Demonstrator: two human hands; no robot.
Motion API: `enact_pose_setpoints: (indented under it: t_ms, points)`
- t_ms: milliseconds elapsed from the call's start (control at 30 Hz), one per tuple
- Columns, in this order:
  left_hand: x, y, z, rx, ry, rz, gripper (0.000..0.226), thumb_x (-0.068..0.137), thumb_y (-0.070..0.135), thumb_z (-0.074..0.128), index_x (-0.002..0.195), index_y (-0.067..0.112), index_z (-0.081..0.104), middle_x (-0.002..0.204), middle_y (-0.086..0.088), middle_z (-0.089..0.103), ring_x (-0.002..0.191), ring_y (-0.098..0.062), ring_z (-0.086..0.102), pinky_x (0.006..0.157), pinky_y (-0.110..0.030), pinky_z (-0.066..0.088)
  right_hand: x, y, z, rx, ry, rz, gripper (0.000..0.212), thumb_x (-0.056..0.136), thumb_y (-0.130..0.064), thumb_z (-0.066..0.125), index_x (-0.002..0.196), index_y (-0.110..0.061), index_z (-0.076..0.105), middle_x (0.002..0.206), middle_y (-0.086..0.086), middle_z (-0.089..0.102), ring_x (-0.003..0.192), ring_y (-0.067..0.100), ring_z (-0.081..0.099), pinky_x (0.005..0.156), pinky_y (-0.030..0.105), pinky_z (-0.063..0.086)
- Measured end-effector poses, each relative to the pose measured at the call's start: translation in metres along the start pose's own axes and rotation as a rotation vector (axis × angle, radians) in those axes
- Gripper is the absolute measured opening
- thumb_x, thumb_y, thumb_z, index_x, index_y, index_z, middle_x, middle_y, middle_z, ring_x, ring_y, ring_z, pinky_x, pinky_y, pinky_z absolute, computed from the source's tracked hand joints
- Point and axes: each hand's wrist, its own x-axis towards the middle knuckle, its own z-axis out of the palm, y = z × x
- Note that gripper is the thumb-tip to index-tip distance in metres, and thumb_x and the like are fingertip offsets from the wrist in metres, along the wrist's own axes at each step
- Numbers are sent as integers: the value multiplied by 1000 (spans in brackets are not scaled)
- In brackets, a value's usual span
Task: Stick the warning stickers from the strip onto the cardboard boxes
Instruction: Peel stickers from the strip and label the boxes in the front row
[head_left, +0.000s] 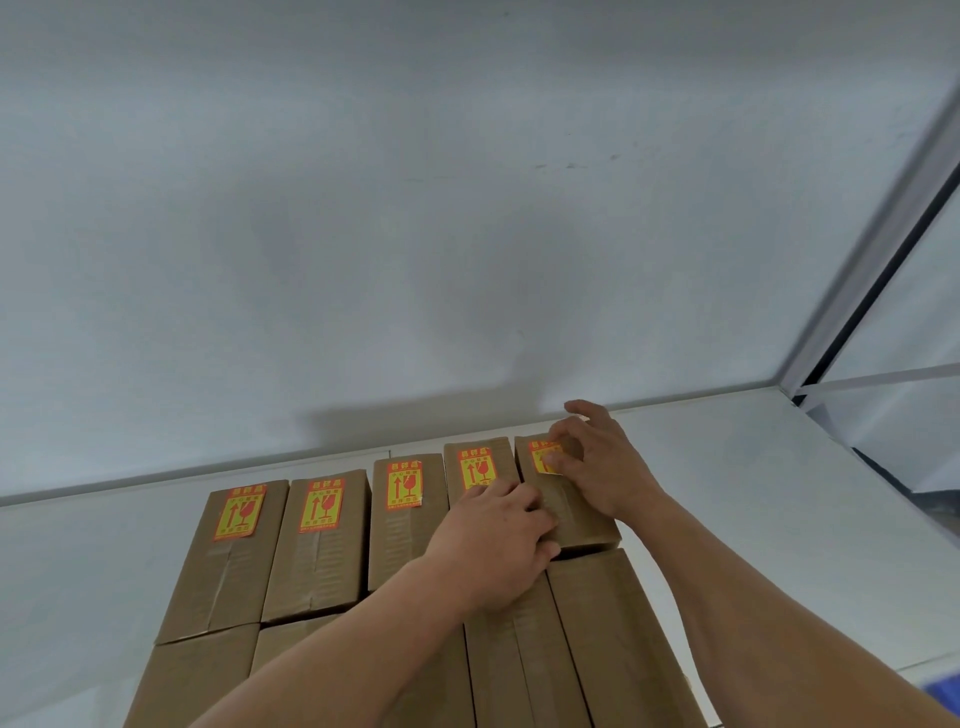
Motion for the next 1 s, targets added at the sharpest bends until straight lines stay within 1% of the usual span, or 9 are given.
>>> enact_pose_setpoints:
  t_ms: [133,267,333,400,467,633,700,833,1000]
  points:
    - [-2,0,1,-1,-7,-1,45,99,48,29,136,29,47,137,3,44,128,-20,32,108,-41,28,-7,1,-1,10,56,-13,17,87,-35,67,100,-34,56,152,-14,22,129,12,36,93,31,40]
    - [-2,-1,2,-3,1,-1,44,99,48,30,135,29,48,137,3,44,128,-20,32,107,-41,28,-8,6,4,24,54,-13,9,88,-34,66,93,-30,61,153,-14,25,129,12,37,94,30,37]
    - [-2,-1,3,-6,1,-2,44,99,48,30,135,29,48,137,3,44,128,-20,31,108,-41,28,-7,9,6,5,13,-8,19,91,-37,62,107,-30,66,154,-13,25,132,13,34,102,33,37]
    - [-3,-1,3,-5,4,0,44,99,47,30,135,29,48,137,3,44,128,-20,31,108,-41,27,-6,11,5,-13,-42,20,30,93,-42,57,122,-35,62,155,-12,24,135,14,30,108,37,35]
    - [-2,0,4,-1,8,5,44,99,46,30,135,29,47,137,3,43,128,-20,31,109,-41,26,-5,13,5,-14,-75,55,35,93,-46,55,128,-39,58,156,-11,23,137,15,27,111,40,31]
    - [-2,1,4,-11,15,3,42,100,44,29,135,29,47,137,4,43,128,-20,30,108,-41,26,-2,14,6,-51,-111,89,37,93,-47,54,130,-40,56,156,-9,26,140,18,22,114,42,27]
    - [-2,0,3,-14,19,0,41,100,42,28,135,29,48,136,4,43,127,-20,31,107,-41,27,0,10,3,-80,-126,72,37,93,-47,54,130,-42,55,157,-9,23,142,18,19,115,43,24]
    - [-2,-1,5,-4,29,8,40,100,40,29,133,29,49,133,4,44,125,-20,33,106,-41,30,1,4,3,-154,-181,11,45,90,-58,52,134,-49,47,159,-12,14,144,18,12,116,45,20]
    - [-2,-4,7,-4,35,4,39,100,41,30,133,31,49,133,4,45,125,-20,33,106,-42,30,3,0,11,-142,-211,33,45,89,-59,52,133,-50,48,159,-12,15,144,17,10,116,45,19]
